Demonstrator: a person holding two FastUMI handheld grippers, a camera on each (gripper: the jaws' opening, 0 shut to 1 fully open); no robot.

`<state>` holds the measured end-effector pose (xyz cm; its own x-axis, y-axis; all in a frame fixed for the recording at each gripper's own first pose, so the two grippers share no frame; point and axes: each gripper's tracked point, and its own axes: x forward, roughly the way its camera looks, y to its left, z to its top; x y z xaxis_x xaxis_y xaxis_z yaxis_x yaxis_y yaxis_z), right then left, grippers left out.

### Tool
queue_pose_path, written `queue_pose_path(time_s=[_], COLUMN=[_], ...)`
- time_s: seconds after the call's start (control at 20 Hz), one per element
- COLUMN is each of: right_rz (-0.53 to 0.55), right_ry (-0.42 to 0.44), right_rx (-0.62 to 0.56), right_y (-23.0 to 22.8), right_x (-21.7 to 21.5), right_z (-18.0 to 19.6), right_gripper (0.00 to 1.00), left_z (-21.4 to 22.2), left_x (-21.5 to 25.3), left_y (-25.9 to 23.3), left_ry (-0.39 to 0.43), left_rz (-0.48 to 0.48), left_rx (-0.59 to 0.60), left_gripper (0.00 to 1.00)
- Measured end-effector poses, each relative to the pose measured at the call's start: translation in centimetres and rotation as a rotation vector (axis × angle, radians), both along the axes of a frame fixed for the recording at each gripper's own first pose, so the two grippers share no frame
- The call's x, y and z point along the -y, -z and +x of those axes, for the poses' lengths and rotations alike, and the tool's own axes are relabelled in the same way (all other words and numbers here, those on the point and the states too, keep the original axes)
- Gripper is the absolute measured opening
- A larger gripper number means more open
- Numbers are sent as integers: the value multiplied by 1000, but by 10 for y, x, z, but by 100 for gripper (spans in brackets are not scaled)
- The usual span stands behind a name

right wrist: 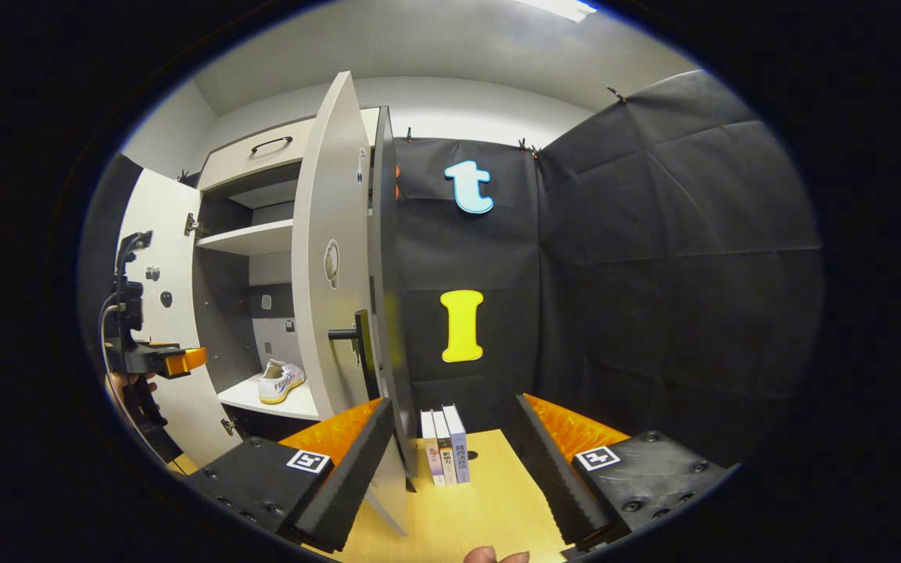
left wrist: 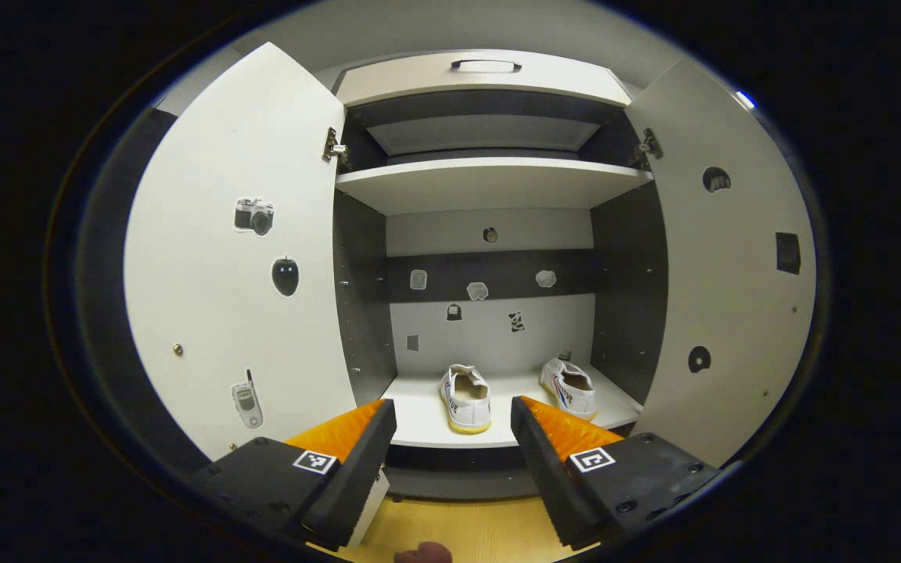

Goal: Grab one shoe with the right hand and put it into the shoe cabinet, grab the other shoe with the left hand and put it into the shoe cabinet; then close the right door with the right hand and the left door with the left hand.

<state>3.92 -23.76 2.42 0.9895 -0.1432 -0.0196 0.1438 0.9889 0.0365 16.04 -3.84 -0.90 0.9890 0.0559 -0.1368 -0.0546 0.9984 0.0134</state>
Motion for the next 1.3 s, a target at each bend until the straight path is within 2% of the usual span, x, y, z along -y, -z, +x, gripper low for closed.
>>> queue_pose_path(time_s=[0.1,0.35,0.45,0.65,0.75,1.05,1.1,1.15,1.3], right_rz=[-1,-12,-22,0,25,6,7,10,21], right_ry=[-5,-8,-3,-22,-60,-60,-68,-78,-128], right_rx=[-1,6,6,-14,-24,-25,-24,-24,-24], right_y=[1,-4,-5,1,4,4,4,5,8], right_x=[-1,3,8,10,-2,-18,-25,-34,-69], right_z=[7,26,38,64,69,67,67,66,67], right_gripper=[98,98,98,98,97,96,100,96,96], left_z=[-24,-66,-77,-91,-94,-109,-112,-114,-121], left_x=[-2,-16,-28,-30,-37,-73,-83,-93,-123], left_y=[1,2,2,10,12,20,23,25,26], left_ry=[11,-31,-61,-49,-54,-101,-116,-132,-175], left_rz=[-12,-13,14,29,31,18,20,22,14], left_rx=[-6,-8,8,-1,-4,-20,-24,-28,-27], left_gripper=[92,92,93,93,93,92,92,93,92])
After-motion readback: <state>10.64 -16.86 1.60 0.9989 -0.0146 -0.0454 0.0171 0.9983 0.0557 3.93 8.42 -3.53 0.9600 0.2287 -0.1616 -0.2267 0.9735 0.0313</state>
